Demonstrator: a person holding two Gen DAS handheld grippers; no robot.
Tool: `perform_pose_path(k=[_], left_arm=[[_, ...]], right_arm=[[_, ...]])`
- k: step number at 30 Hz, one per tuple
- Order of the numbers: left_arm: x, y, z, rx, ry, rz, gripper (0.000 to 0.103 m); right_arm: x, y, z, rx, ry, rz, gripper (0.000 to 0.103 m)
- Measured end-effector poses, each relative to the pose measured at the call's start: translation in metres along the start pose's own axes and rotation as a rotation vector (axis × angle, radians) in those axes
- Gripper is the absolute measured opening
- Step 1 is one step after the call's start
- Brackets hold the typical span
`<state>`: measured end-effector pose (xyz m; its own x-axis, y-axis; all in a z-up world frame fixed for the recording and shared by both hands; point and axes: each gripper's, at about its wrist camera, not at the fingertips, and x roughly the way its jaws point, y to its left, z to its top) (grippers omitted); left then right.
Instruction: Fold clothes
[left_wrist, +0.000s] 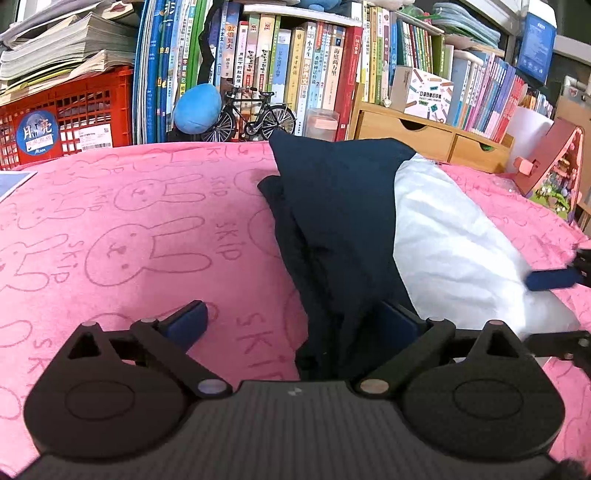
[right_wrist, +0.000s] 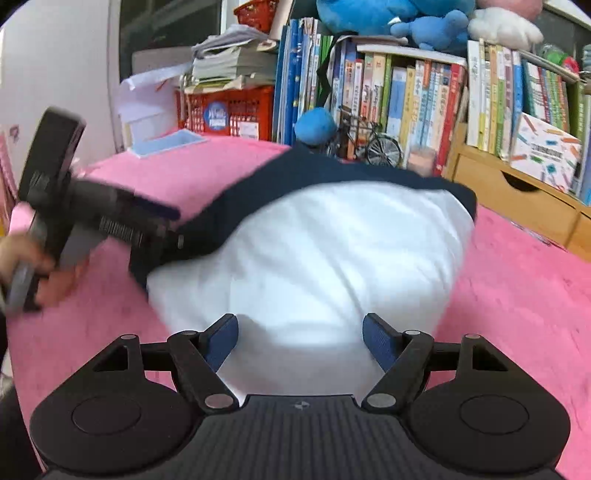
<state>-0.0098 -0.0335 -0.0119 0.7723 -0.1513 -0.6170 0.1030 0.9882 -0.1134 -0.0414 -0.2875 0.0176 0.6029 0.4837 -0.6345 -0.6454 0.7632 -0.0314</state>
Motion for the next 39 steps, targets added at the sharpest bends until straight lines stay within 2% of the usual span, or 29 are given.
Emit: perform_pose_path(k=[4, 6, 9, 15, 17, 23, 27, 30, 33, 36, 39], left_arm=[[0.001, 0.000, 0.000, -0.001, 0.005, 0.006, 0.103], [0.001, 0.000, 0.000, 0.000, 0.006, 0.007, 0.103], [0.001, -0.001, 0.000, 0.003, 0.008, 0.012, 0.103], [-0.001, 0.000, -0.001, -0.004, 0.006, 0.016, 0.103], [-0.001, 0.001, -0.001, -0.008, 0.004, 0.018, 0.103], [-0.010, 0.002, -0.003, -0.046, -0.019, 0.045, 0.103], [-0.030, -0.006, -0.013, -0.006, -0.061, 0.101, 0.103], [-0.044, -0.019, -0.022, 0.101, -0.066, 0.149, 0.103], [-0.046, -0.029, -0.027, 0.197, -0.065, 0.205, 0.103], [-0.037, -0.035, -0.028, 0.205, -0.032, 0.220, 0.103], [-0.033, -0.031, -0.027, 0.173, -0.011, 0.203, 0.103]], right_arm=[[-0.016, -0.019, -0.020, 0.089, 0.022, -0.063, 0.076], [-0.021, -0.041, -0.033, 0.249, 0.032, -0.013, 0.076], [-0.031, -0.046, -0.043, 0.289, -0.003, -0.022, 0.077], [-0.037, -0.028, -0.053, 0.156, 0.015, -0.162, 0.084], [-0.040, -0.024, -0.060, 0.114, 0.011, -0.205, 0.090], [-0.050, -0.008, -0.071, 0.053, -0.041, -0.289, 0.091], [-0.047, 0.011, -0.066, -0.003, -0.079, -0.266, 0.095], [-0.033, 0.029, -0.060, -0.098, -0.075, -0.333, 0.097], [-0.022, 0.041, -0.050, -0.123, -0.066, -0.379, 0.098], [-0.022, 0.051, -0.042, -0.139, -0.114, -0.365, 0.102], [-0.011, 0.059, -0.040, -0.197, -0.090, -0.415, 0.103]])
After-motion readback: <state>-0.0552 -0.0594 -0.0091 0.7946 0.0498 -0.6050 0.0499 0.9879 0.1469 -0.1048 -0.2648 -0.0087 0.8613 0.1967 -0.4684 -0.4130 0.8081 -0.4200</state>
